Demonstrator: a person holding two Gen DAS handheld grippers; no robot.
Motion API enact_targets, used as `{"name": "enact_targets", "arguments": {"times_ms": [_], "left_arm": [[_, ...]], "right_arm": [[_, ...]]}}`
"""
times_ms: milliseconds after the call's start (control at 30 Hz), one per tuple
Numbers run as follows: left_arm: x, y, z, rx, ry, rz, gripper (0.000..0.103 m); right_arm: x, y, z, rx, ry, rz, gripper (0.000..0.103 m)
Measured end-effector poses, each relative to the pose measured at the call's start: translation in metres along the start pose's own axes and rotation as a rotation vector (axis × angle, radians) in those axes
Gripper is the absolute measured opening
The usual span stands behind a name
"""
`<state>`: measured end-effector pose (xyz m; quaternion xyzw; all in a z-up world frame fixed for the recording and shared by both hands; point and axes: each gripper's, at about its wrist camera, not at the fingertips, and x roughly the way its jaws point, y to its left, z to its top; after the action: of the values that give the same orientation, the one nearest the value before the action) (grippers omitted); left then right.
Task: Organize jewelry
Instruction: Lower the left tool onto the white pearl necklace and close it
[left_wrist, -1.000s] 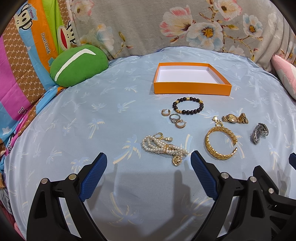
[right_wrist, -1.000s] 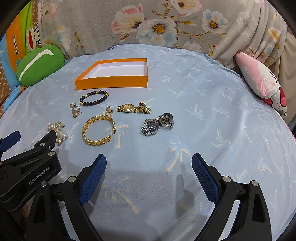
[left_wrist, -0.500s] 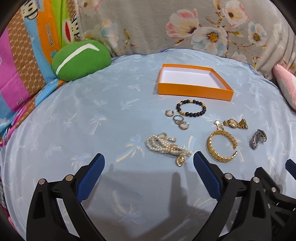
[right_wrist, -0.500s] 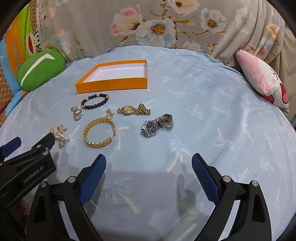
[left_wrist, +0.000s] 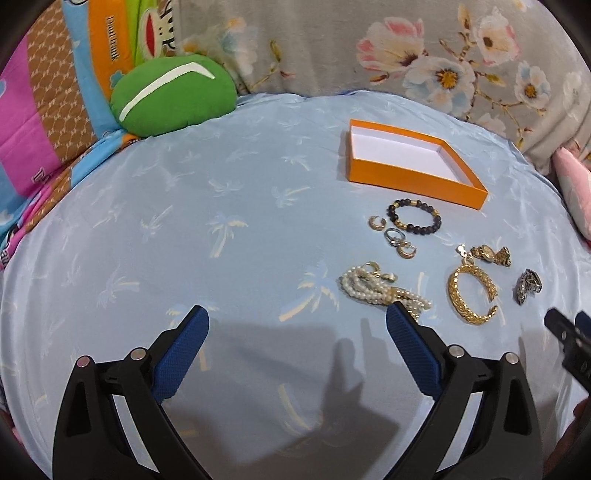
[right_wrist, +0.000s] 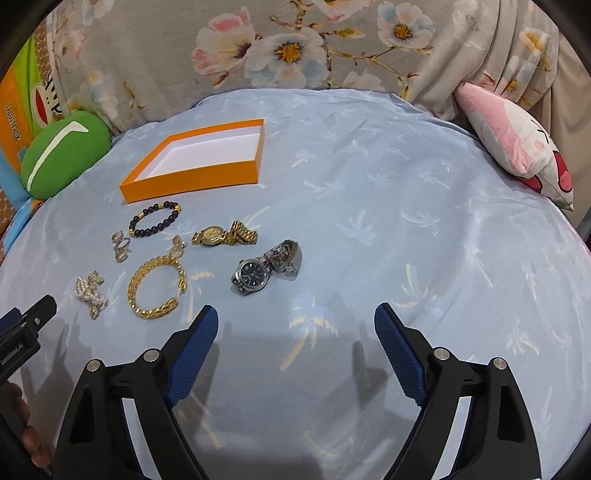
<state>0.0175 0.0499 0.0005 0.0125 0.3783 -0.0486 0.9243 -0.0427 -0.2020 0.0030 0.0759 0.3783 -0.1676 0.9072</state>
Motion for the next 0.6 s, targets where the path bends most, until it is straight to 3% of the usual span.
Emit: {"name": "enact_targets", "arguments": {"times_ms": [200, 433, 600], "left_arm": [[0.004, -0.025, 0.007, 0.049, 0.029, -0.037, 0.094], [0.031, -0.041, 0.016, 0.012, 0.125, -0.04, 0.094], [0.042, -0.039, 0.017, -0.003, 0.145, -0.002, 0.094]], "right_arm": [[0.02, -0.005, 0.016, 0.031, 0.037, 0.002, 0.071], [0.029, -0.002, 0.023, 0.034, 0.036, 0.008, 0.07], [0.027, 0.003, 0.022, 0.012, 0.023, 0.01, 0.07]]}}
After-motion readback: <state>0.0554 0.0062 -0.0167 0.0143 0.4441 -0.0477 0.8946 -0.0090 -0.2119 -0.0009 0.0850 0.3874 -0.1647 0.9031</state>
